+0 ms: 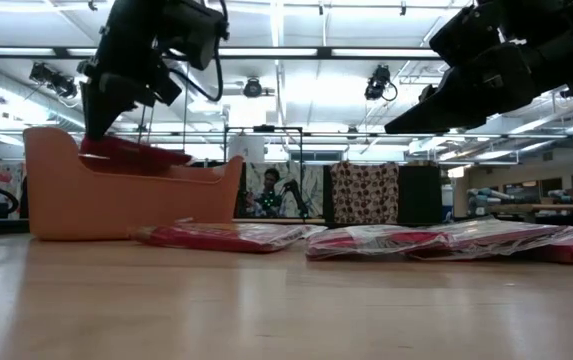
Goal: Sort popcorn bags into baskets
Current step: Put the red popcorn bag into the orange bin
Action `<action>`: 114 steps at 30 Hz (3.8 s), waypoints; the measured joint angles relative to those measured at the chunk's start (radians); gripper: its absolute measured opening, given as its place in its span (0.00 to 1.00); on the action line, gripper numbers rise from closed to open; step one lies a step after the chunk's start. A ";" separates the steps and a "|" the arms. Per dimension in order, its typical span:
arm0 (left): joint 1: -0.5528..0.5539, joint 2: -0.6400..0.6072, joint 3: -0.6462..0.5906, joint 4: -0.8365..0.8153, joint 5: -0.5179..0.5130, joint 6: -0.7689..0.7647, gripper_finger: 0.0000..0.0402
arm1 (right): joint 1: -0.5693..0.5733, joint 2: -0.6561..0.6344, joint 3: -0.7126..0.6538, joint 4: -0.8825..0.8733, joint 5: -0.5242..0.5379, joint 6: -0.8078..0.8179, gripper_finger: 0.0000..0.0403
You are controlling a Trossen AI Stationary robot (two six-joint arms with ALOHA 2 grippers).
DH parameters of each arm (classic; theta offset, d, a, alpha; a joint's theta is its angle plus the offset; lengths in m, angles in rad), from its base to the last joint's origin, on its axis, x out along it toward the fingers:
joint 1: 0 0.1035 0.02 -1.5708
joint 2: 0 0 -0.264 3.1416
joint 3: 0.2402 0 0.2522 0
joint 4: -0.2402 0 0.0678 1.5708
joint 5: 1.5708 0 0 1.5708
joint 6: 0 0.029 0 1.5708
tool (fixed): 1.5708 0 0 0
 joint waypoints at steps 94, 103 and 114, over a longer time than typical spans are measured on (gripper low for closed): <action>-0.494 0.361 0.383 0.151 -0.405 0.546 0.00 | -0.001 0.000 0.000 0.023 0.019 -0.034 0.33; -0.416 0.267 0.417 -0.038 -0.376 0.294 0.00 | 0.000 0.000 0.000 0.023 0.019 -0.024 0.33; -0.353 -0.043 0.247 -0.033 -0.421 0.089 0.00 | -0.001 0.000 0.000 0.007 0.024 -0.018 0.33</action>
